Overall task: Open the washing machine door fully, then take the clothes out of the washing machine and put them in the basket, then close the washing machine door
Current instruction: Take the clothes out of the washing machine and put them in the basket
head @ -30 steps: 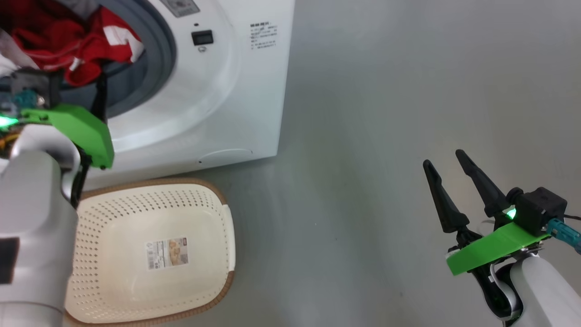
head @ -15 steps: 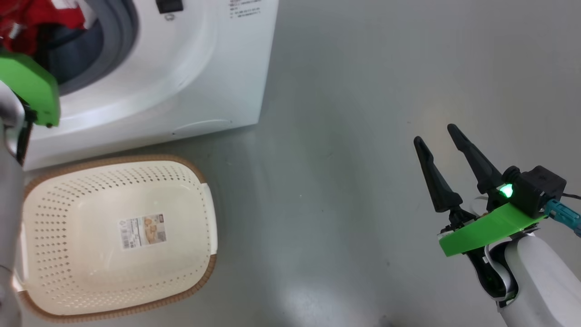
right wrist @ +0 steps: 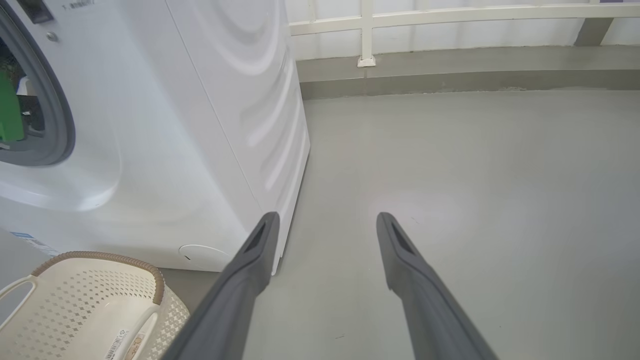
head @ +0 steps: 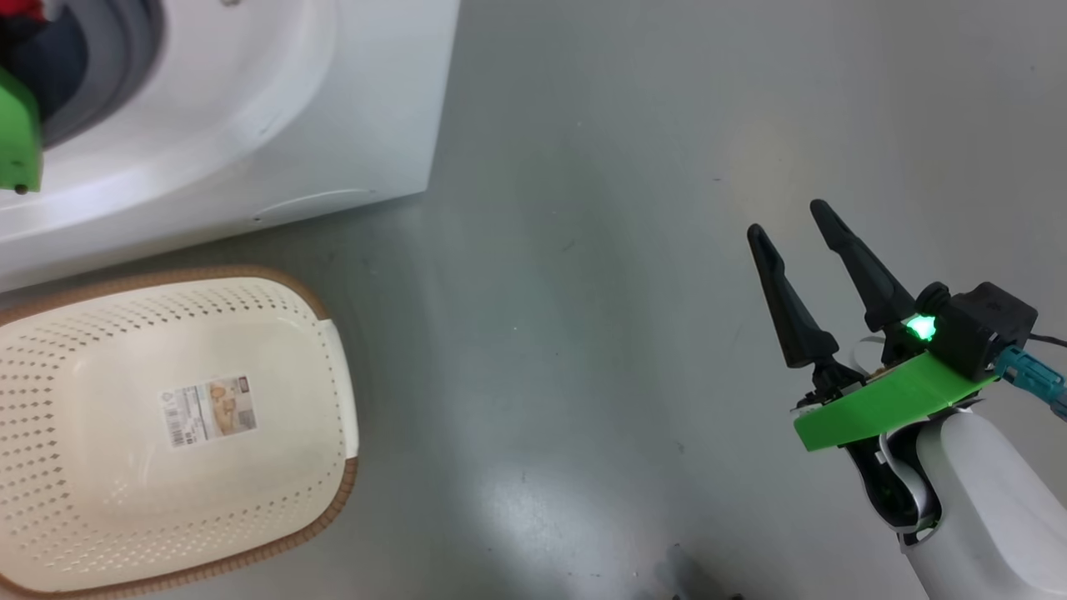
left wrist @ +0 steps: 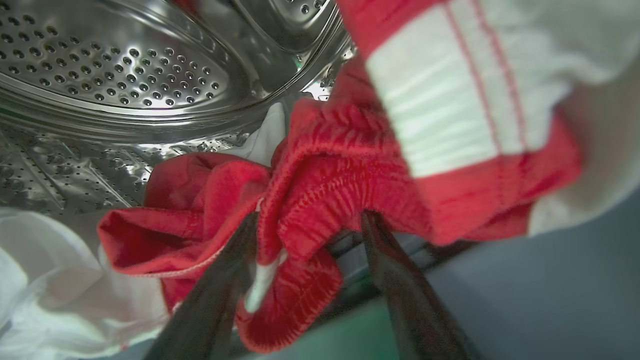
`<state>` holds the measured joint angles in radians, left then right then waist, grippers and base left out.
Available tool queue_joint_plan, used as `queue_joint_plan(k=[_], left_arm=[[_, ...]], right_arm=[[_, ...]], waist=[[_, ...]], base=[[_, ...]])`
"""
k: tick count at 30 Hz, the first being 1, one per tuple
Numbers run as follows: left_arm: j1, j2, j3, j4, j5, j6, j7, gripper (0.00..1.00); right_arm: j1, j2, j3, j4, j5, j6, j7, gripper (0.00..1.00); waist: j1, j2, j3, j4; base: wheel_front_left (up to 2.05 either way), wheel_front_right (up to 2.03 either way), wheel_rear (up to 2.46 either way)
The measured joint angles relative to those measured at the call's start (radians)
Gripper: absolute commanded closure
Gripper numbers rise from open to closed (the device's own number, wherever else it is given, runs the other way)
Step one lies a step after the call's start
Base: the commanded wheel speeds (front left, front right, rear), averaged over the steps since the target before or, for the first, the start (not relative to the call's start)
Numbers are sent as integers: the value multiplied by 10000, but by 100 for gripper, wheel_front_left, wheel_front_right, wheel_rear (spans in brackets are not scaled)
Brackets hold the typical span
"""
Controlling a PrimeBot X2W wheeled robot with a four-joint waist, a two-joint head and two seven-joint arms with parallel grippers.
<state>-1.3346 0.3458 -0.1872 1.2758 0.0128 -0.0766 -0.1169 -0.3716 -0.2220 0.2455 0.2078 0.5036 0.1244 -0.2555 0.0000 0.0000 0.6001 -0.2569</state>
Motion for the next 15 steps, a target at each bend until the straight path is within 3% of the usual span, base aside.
queue_joint_plan(k=[5, 6, 8, 9, 15], left_arm=[[-42, 174, -79, 86, 40, 75, 10, 0], [-52, 217, -81, 105, 40, 107, 10, 37], [-55, 226, -96, 151, 38, 190, 8, 90], [-55, 215, -102, 178, 36, 199, 4, 100], [-36, 188, -79, 226, -167, 336, -368, 100]], right_arm=[[-54, 36, 10, -25, 4, 0, 0, 0], [-54, 50, 17, -25, 4, 0, 0, 0], [-53, 59, 21, -25, 4, 0, 0, 0], [-53, 59, 21, -27, 4, 0, 0, 0], [-53, 58, -15, -25, 4, 0, 0, 0]], waist=[[0, 0, 93, -179], [0, 0, 95, -209], [0, 0, 81, -245], [0, 0, 68, -253], [0, 0, -50, -227]], base=[[0, 0, 0], [0, 0, 0], [0, 0, 0], [0, 0, 0], [0, 0, 0]])
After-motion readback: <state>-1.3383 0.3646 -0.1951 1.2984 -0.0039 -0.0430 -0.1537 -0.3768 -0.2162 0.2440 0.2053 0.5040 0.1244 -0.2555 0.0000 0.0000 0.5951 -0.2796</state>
